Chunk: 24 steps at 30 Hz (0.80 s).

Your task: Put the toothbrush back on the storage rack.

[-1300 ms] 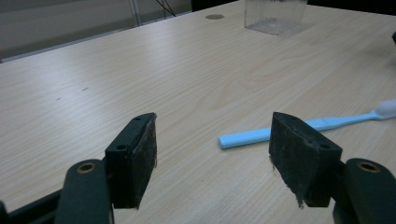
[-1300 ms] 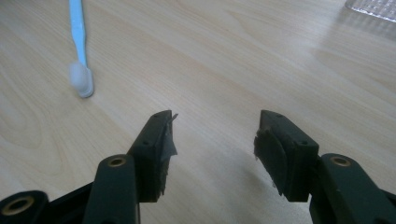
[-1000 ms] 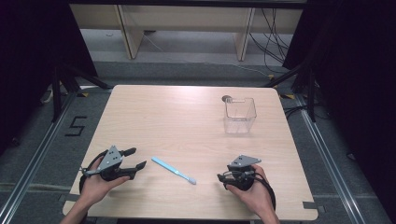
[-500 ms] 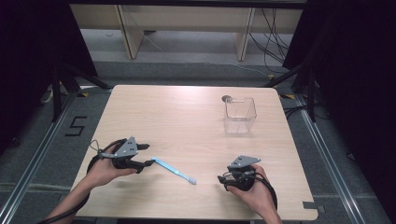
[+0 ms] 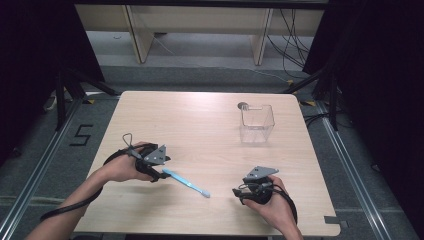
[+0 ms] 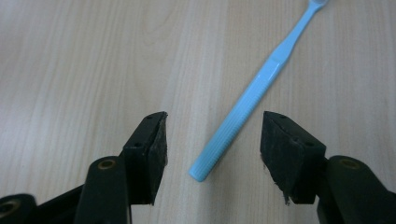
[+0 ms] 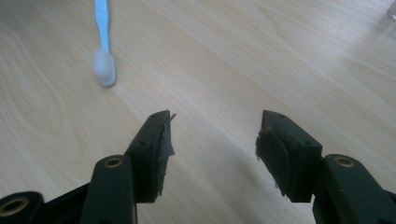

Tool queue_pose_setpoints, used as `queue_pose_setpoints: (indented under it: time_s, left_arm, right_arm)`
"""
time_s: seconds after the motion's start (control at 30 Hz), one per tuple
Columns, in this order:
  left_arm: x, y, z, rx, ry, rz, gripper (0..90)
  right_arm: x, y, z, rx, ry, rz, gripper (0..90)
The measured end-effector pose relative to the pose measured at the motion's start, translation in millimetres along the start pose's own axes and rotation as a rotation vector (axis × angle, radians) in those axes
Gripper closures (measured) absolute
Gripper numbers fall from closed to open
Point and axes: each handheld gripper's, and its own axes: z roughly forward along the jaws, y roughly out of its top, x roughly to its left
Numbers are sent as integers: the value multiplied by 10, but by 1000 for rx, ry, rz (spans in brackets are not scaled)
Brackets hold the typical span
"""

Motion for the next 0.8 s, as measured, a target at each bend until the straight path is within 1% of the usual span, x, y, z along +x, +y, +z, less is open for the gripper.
queue_pose_setpoints:
  time_s: [0.03,0.07,0.1,0.13,0.17,0.2,0.27,0.3,0.33,0.37,0.4,0.43,0.47,0.5,0.6,0.63,0.7,0.73,0.77,0.8]
  left_arm:
    - [19,16,12,20,-24,18,410]
    - [35,29,28,36,-43,33,410]
    - [67,52,57,61,-77,60,412]
    - [67,52,57,61,-77,60,415]
    - [95,78,76,87,-100,84,415]
    - [100,89,88,95,-111,83,418]
    - [123,126,111,134,-137,107,420]
    - [140,154,128,165,-155,127,422]
    - [140,154,128,165,-155,127,424]
    - [152,171,140,184,-160,136,424]
    - [161,181,155,197,-164,141,426]
    - [169,188,162,207,-167,145,428]
    - [175,194,171,213,-169,150,433]
    - [181,208,195,229,-176,158,435]
    - [177,218,224,230,-184,156,437]
    - [193,233,244,239,-191,169,433]
    - [200,240,256,240,-191,171,431]
    - [204,244,259,243,-194,174,433]
    - [205,248,268,247,-200,172,435]
    - [202,252,276,245,-205,168,442]
  right_arm:
    - [3,-4,3,0,4,6,446]
    - [3,-17,26,-21,-2,4,446]
    - [-2,-22,25,-14,2,3,447]
    - [-2,-22,25,-14,2,3,447]
    - [-2,-23,24,-13,2,5,447]
    - [-1,-25,24,-14,3,6,447]
    - [1,-25,22,-16,6,5,448]
    - [-9,-23,27,-22,10,-15,447]
    - [-9,-23,27,-22,10,-15,447]
    - [-8,-23,27,-21,10,-14,447]
    - [-7,-22,23,-19,8,-11,447]
    - [-7,-18,11,-2,14,-5,447]
    - [-3,-21,18,-1,20,5,447]
    - [0,-25,19,1,17,8,447]
    - [13,-30,23,2,18,20,447]
    - [13,-31,24,2,18,21,447]
    - [13,-32,24,2,18,21,447]
    - [4,-29,25,0,19,6,447]
    - [4,-28,24,0,19,6,447]
    - [9,-20,15,3,22,19,447]
